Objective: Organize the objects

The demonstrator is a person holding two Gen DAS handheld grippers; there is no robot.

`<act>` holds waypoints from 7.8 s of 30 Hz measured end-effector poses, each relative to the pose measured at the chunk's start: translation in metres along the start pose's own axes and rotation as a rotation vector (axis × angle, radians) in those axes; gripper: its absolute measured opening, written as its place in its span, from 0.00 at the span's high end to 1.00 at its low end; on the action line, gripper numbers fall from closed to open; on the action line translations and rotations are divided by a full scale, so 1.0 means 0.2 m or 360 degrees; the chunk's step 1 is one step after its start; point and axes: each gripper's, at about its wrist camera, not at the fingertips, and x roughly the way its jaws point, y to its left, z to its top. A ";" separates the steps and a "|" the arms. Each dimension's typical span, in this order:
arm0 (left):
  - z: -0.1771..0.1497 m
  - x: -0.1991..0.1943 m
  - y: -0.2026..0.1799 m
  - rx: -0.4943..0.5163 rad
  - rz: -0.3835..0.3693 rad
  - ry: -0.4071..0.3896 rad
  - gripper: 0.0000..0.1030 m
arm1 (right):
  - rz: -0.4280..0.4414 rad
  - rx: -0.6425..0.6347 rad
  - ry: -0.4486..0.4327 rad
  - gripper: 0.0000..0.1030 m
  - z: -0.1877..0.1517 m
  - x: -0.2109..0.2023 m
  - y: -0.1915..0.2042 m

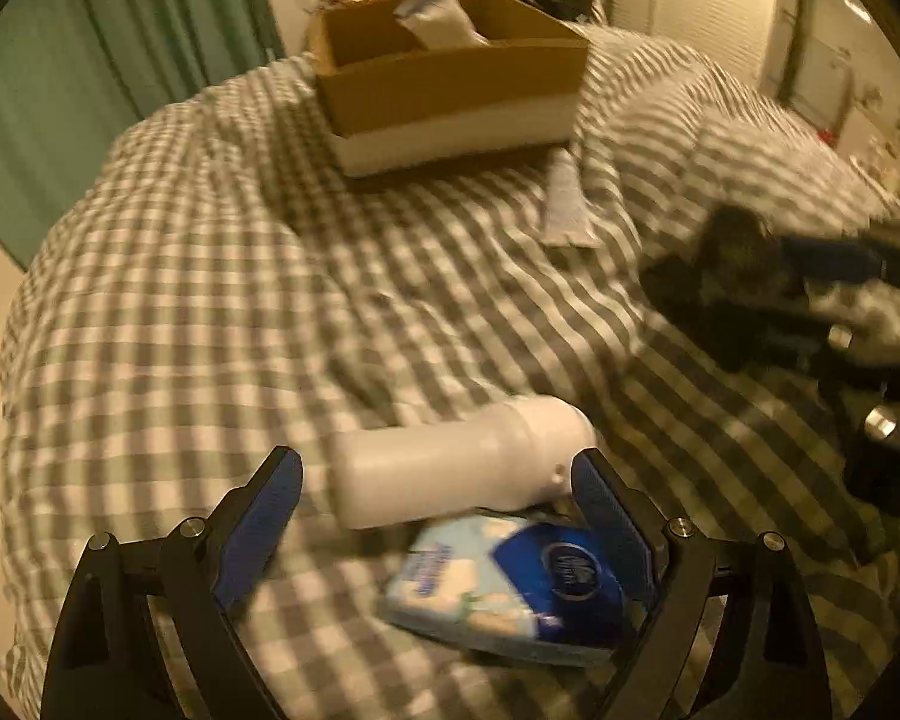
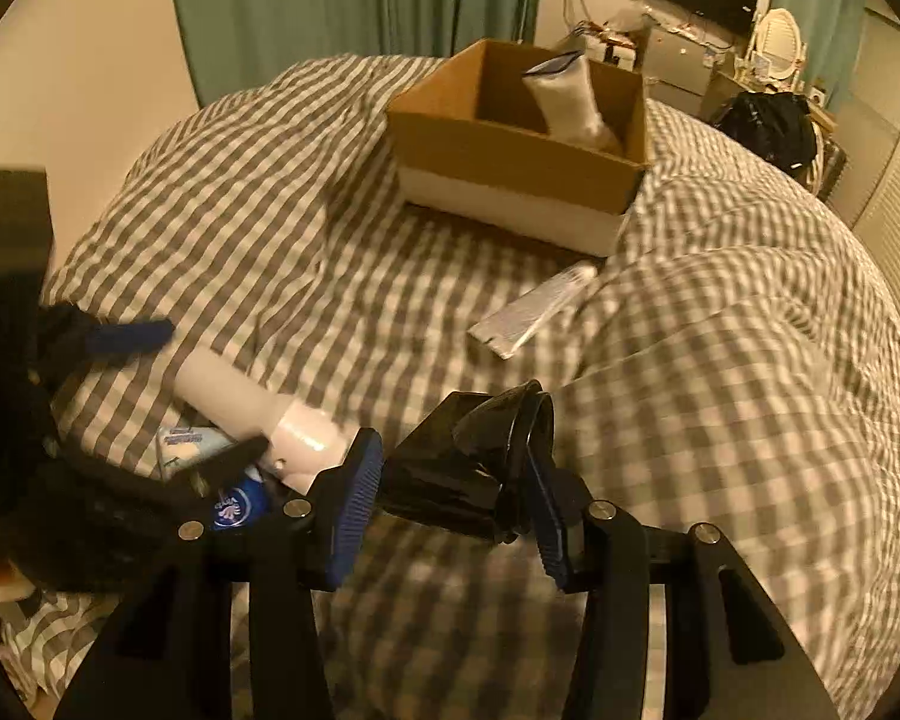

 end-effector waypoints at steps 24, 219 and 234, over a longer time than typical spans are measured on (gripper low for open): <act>0.02 0.09 -0.02 -0.0032 -0.0179 0.0064 0.01 | 0.0038 0.0049 -0.0050 0.56 0.00 -0.03 -0.04; -0.24 -0.03 -0.07 -0.0097 0.0020 0.0074 0.20 | -0.0101 0.0126 -0.0167 0.27 0.01 -0.24 -0.11; 0.17 -0.18 0.17 -0.0210 0.0090 -0.0242 0.20 | -0.0143 0.0245 -0.0206 0.27 0.12 -0.09 -0.17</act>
